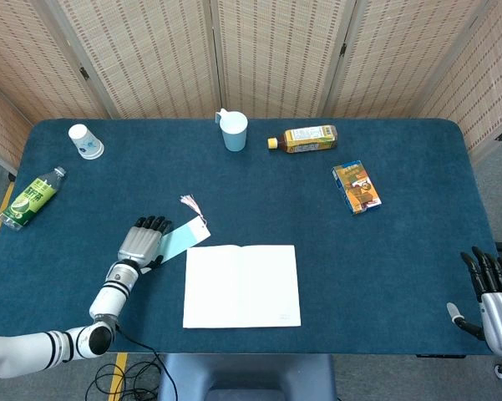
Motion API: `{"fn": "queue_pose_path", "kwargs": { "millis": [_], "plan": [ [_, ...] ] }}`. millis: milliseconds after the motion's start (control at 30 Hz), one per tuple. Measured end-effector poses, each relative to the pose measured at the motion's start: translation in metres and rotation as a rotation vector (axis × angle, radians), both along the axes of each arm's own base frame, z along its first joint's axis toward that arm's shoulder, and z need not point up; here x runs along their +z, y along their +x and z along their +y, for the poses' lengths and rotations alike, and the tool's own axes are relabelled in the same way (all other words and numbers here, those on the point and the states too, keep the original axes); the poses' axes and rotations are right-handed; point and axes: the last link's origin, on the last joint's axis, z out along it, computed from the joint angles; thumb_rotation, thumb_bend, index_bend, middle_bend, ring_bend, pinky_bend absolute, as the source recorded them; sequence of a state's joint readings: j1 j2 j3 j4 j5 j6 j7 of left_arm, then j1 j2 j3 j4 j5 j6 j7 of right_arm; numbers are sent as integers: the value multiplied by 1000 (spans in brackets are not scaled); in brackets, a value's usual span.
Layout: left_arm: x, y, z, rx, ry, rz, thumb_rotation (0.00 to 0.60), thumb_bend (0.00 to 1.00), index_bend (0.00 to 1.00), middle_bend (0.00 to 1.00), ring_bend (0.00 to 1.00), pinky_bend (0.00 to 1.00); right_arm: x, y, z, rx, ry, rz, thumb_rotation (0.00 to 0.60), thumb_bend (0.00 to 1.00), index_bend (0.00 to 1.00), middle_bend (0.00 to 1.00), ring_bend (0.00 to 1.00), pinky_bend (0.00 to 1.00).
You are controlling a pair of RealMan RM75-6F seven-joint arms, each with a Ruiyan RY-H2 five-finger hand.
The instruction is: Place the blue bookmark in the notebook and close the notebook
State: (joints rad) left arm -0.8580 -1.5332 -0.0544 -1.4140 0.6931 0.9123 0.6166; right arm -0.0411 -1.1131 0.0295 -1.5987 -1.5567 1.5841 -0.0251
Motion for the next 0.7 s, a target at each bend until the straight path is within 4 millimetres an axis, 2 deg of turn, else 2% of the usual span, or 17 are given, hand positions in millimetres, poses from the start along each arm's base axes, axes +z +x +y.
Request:
{"fn": "queue_pose_path", "kwargs": {
  "millis": [200, 367, 700],
  "plan": [
    [-10, 8, -9, -20, -41, -16, 600, 400, 97, 72, 0, 111, 1, -1, 1, -1, -3, 1, 600, 211, 0, 26, 0, 0],
    [-13, 7, -8, -27, -36, 10, 600, 400, 97, 72, 0, 111, 2, -2, 2, -5, -5, -2, 600, 211, 0, 26, 0, 0],
    [-1, -7, 7, 3, 57, 65, 600, 400, 100, 72, 0, 111, 1, -1, 1, 2, -3, -4, 600, 211, 0, 26, 0, 0]
  ]
}}
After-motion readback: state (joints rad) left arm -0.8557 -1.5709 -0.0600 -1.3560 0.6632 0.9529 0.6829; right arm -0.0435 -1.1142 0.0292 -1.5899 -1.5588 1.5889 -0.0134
